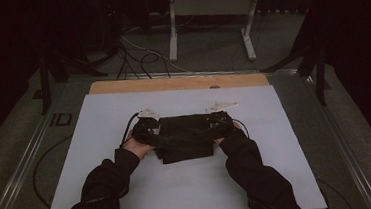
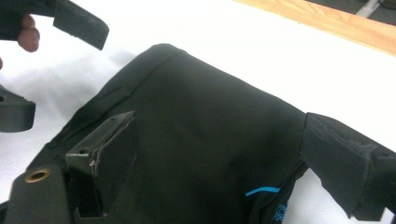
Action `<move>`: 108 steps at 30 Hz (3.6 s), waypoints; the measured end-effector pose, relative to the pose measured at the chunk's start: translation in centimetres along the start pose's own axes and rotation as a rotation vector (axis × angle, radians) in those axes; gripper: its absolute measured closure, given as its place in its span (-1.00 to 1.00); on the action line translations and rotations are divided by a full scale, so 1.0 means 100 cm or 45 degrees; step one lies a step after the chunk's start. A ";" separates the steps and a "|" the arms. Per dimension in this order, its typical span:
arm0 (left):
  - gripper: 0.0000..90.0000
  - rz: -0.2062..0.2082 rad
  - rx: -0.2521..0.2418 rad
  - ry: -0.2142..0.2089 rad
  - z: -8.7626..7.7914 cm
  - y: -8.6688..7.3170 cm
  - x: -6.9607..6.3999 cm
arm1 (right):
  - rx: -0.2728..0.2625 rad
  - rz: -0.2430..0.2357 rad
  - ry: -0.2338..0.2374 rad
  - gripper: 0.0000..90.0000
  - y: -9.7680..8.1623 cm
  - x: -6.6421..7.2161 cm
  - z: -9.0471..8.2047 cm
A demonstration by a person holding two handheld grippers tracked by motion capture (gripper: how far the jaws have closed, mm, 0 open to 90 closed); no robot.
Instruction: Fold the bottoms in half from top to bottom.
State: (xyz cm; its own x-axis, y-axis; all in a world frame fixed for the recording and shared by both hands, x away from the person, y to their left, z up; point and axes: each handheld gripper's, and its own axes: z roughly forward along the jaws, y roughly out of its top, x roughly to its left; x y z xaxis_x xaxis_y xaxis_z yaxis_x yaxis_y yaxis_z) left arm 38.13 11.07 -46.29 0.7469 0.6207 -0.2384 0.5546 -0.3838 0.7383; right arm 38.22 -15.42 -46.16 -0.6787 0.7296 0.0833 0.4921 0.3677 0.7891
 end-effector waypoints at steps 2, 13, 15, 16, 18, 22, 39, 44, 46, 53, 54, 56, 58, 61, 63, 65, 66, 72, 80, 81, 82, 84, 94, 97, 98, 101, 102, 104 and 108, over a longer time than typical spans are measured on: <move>-1.00 0.014 -0.010 -0.009 -0.001 0.001 -0.001 | -0.001 -0.007 0.016 -0.74 0.001 0.000 -0.002; -1.00 0.128 -0.009 -0.056 -0.007 0.000 -0.014 | -0.014 -0.057 0.067 -0.79 0.005 0.001 -0.007; -1.00 0.136 -0.018 -0.067 -0.010 0.000 -0.014 | -0.016 -0.065 0.065 -0.79 0.005 0.002 -0.008; -1.00 0.136 -0.018 -0.067 -0.010 0.000 -0.014 | -0.016 -0.065 0.065 -0.79 0.005 0.002 -0.008; -1.00 0.157 -0.018 -0.071 -0.014 -0.002 -0.015 | -0.026 -0.084 0.074 -0.79 0.005 0.003 -0.010; -1.00 0.175 -0.019 -0.084 -0.019 -0.005 -0.015 | -0.037 -0.119 0.090 -0.79 0.007 0.003 -0.014; -1.00 0.218 -0.025 -0.138 -0.034 -0.019 -0.027 | -0.033 -0.185 0.168 -0.79 -0.004 0.008 -0.026; -1.00 0.234 -0.012 -0.140 -0.035 -0.024 -0.030 | -0.026 -0.197 0.173 -0.79 -0.012 0.009 -0.027; -1.00 0.237 -0.004 -0.145 -0.035 -0.027 -0.031 | -0.024 -0.192 0.182 -0.79 -0.016 0.008 -0.028; -1.00 0.229 0.003 -0.156 -0.037 -0.038 -0.033 | -0.029 -0.225 0.183 -0.79 -0.027 0.011 -0.034; -1.00 0.225 0.004 -0.164 -0.037 -0.040 -0.034 | -0.022 -0.232 0.188 -0.79 -0.029 0.012 -0.035; -1.00 0.224 0.005 -0.160 -0.039 -0.043 -0.035 | -0.019 -0.230 0.184 -0.79 -0.033 0.014 -0.037; -1.00 0.228 0.012 -0.167 -0.041 -0.047 -0.036 | -0.021 -0.237 0.196 -0.79 -0.036 0.015 -0.039; -1.00 0.229 0.016 -0.169 -0.045 -0.053 -0.038 | -0.020 -0.245 0.206 -0.79 -0.040 0.018 -0.043; -1.00 0.225 0.015 -0.166 -0.047 -0.058 -0.039 | -0.020 -0.251 0.209 -0.79 -0.042 0.019 -0.044; -1.00 0.221 0.012 -0.166 -0.050 -0.063 -0.040 | -0.017 -0.259 0.227 -0.80 -0.047 0.023 -0.048; -1.00 0.220 0.014 -0.162 -0.051 -0.066 -0.040 | -0.013 -0.261 0.224 -0.79 -0.049 0.024 -0.050; -1.00 0.199 0.015 -0.144 -0.060 -0.080 -0.040 | 0.003 -0.248 0.235 -0.80 -0.060 0.025 -0.056; -1.00 0.156 0.002 -0.112 -0.075 -0.098 -0.039 | -0.020 -0.233 0.240 -0.79 -0.072 0.024 -0.074; -1.00 0.154 0.004 -0.108 -0.077 -0.100 -0.039 | -0.018 -0.236 0.237 -0.79 -0.074 0.023 -0.076; -1.00 0.147 0.004 -0.102 -0.080 -0.102 -0.038 | -0.018 -0.236 0.239 -0.79 -0.076 0.023 -0.079; -1.00 0.141 0.005 -0.088 -0.084 -0.107 -0.037 | -0.021 -0.234 0.230 -0.79 -0.080 0.022 -0.083; -1.00 0.089 0.016 -0.035 -0.103 -0.130 -0.032 | -0.016 -0.193 0.192 -0.79 -0.099 0.011 -0.104; -1.00 0.079 0.027 -0.026 -0.105 -0.135 -0.032 | -0.006 -0.178 0.172 -0.79 -0.106 0.008 -0.110; -1.00 0.069 0.023 -0.030 -0.106 -0.137 -0.031 | -0.008 -0.177 0.169 -0.79 -0.108 0.006 -0.112; -1.00 0.041 0.023 -0.010 -0.109 -0.141 -0.030 | 0.003 -0.151 0.148 -0.79 -0.115 0.003 -0.118; -1.00 0.032 0.025 0.000 -0.110 -0.142 -0.029 | 0.004 -0.136 0.138 -0.79 -0.117 0.003 -0.119; -1.00 0.027 0.024 0.009 -0.111 -0.143 -0.029 | 0.008 -0.128 0.134 -0.79 -0.119 0.002 -0.121; -1.00 0.006 0.029 0.038 -0.118 -0.148 -0.027 | 0.021 -0.092 0.101 -0.79 -0.127 -0.002 -0.128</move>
State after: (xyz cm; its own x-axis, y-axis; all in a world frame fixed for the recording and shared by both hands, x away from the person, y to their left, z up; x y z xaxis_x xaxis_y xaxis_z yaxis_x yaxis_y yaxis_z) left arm 23.57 23.16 -49.15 0.7382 0.6391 -0.2159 0.5598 -0.4017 0.7247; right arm 25.07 -27.65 -48.42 -0.7534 0.6532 0.0750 0.4487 0.4273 0.7849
